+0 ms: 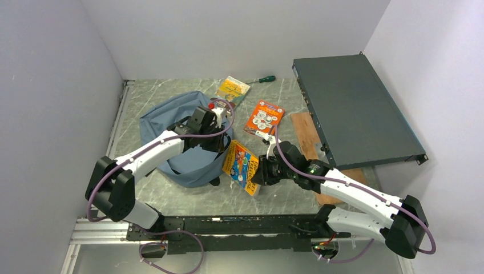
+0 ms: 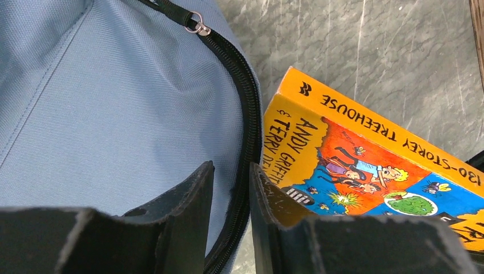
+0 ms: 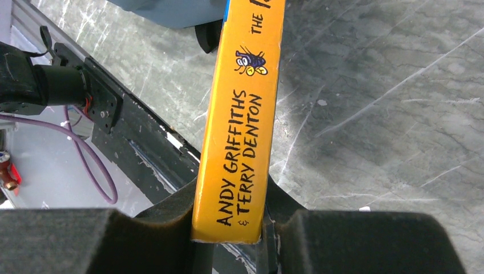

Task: Pack the student bag
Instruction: Place the book in the student bag.

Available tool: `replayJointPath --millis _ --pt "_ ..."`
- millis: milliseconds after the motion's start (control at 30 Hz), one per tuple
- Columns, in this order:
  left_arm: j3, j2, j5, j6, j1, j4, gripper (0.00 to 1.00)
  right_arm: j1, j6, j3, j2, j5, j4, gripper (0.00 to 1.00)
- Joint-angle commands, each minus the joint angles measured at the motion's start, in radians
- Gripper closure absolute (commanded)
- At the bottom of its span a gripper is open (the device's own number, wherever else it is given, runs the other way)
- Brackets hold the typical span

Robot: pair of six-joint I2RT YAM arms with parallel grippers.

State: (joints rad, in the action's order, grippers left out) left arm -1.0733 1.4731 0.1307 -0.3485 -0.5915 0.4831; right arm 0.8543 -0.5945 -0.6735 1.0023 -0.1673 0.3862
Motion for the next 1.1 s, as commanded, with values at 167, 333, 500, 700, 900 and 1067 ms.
replayJointPath --millis 167,333,500,700,900,1067 --pt "-0.027 0.024 -0.017 0.041 0.001 0.013 0.79 0.003 0.002 -0.030 -0.026 -0.024 -0.104 1.00" --pt "-0.022 0.035 0.047 0.061 0.001 0.002 0.67 0.003 0.006 -0.038 -0.028 -0.025 -0.098 1.00" --pt "-0.019 0.082 0.110 0.062 0.001 -0.001 0.72 0.003 0.005 -0.040 -0.034 -0.021 -0.098 1.00" --pt "-0.049 0.067 0.035 0.085 0.001 0.035 1.00 0.003 0.003 -0.041 -0.042 -0.022 -0.085 1.00" --pt "-0.104 -0.086 -0.171 0.102 -0.005 0.074 1.00 0.004 -0.008 -0.093 -0.059 -0.034 -0.017 1.00" --pt "-0.130 -0.202 -0.272 0.144 -0.041 0.067 1.00 0.006 -0.059 -0.169 -0.061 -0.100 0.026 1.00"
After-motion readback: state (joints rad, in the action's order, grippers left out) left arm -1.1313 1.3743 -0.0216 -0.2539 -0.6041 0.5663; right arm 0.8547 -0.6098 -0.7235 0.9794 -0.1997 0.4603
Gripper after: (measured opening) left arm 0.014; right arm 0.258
